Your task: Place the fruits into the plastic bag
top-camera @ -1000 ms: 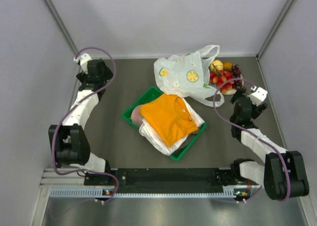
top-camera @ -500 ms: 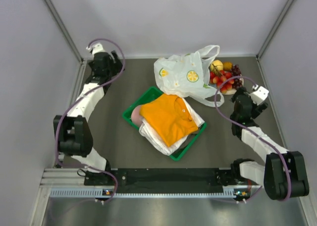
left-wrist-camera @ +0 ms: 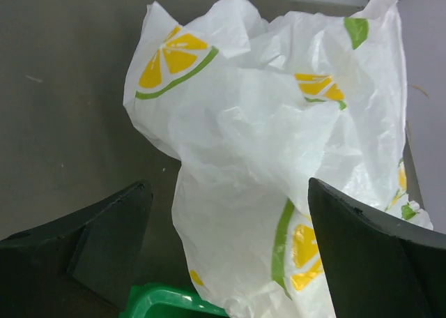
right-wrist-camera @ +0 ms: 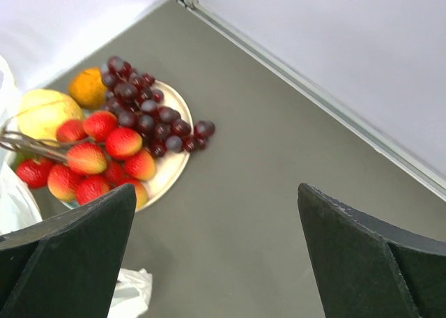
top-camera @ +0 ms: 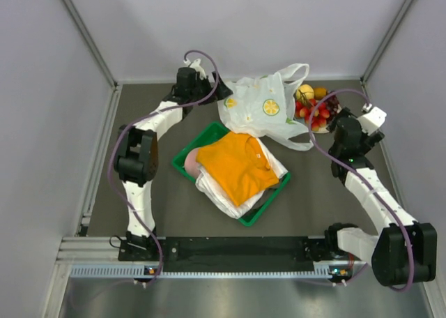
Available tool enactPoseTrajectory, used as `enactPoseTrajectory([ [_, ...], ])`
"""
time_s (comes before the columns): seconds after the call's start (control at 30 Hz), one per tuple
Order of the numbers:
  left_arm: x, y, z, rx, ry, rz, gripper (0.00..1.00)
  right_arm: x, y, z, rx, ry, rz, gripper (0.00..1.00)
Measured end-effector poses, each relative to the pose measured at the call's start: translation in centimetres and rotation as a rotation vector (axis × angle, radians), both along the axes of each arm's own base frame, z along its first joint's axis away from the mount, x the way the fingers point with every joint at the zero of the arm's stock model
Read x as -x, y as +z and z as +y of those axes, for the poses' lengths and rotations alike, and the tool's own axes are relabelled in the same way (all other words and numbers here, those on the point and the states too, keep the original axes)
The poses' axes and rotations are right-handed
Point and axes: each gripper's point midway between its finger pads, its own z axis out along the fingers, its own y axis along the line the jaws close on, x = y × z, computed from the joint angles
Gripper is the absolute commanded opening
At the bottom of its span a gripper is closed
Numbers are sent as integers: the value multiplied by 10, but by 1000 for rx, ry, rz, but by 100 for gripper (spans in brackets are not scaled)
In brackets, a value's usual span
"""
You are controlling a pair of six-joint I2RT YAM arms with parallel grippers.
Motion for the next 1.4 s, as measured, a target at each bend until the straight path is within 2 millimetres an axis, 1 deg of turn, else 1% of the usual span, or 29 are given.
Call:
enactPoseTrajectory([
  [0.1, 0, -20, -4, -7, -13, 59, 95, 2, -4, 0, 7, 5, 31, 99],
  [0.17, 2, -27, -3, -17, -15, 87, 88, 3, -1, 1, 9, 10, 41, 99],
  [0.2, 4, -27, -3, -16, -19, 94, 82, 2, 1, 1, 8, 12, 42, 99],
  [0.23, 4, -27, -4, -12, -22, 96, 69, 1, 5, 1, 7, 15, 37, 98],
  [0.27, 5, -25, -5, -3, -30, 98, 63, -1, 11, 2, 4, 20, 26, 96],
  [0.3, 5, -22, -6, 10, -35, 101, 57, -3, 14, 3, 3, 26, 20, 90],
  [0.33, 5, -20, -7, 19, -39, 103, 50, -4, 16, 5, 3, 36, 16, 86],
  [0.37, 5, -18, -9, 30, -45, 107, 37, -7, 20, 7, 5, 53, 13, 84],
  [0.4, 5, -17, -11, 43, -49, 110, 31, -11, 23, 10, 7, 78, 13, 81],
  [0.43, 3, -16, -12, 54, -50, 114, 24, -15, 24, 14, 7, 100, 17, 80],
  [0.47, 2, -17, -12, 63, -51, 120, 14, -21, 27, 18, 7, 130, 25, 78],
  [0.53, 1, -21, -12, 78, -49, 139, 7, -34, 31, 28, 4, 190, 37, 76],
  [0.57, 0, -24, -10, 82, -45, 149, 1, -42, 33, 34, 1, 226, 43, 75],
  [0.67, -6, -30, 3, 98, -15, 173, 0, -67, 37, 56, -18, 350, 62, 70],
  [0.7, -9, -30, 10, 102, -4, 174, 0, -76, 39, 65, -27, 399, 67, 67],
  [0.77, -15, -29, 26, 112, 17, 173, 0, -92, 41, 86, -53, 507, 79, 65],
  [0.93, -25, -26, 63, 112, 31, 151, 0, -134, 55, 139, -140, 770, 62, 65],
  [1.03, -28, -21, 78, 99, 12, 134, 0, -153, 54, 161, -182, 876, 66, 63],
  [1.13, -32, -11, 86, 88, -22, 105, 0, -176, 45, 178, -219, 957, 85, 60],
  [1.17, -34, -7, 89, 82, -38, 95, 0, -187, 40, 184, -230, 982, 91, 59],
  [1.23, -36, -5, 91, 71, -58, 88, 0, -200, 28, 193, -257, 1023, 115, 57],
  [1.33, -38, -9, 93, 58, -83, 88, 0, -216, 9, 206, -299, 1078, 156, 58],
  [1.4, -38, -16, 92, 53, -96, 100, 0, -219, -4, 208, -317, 1086, 181, 59],
])
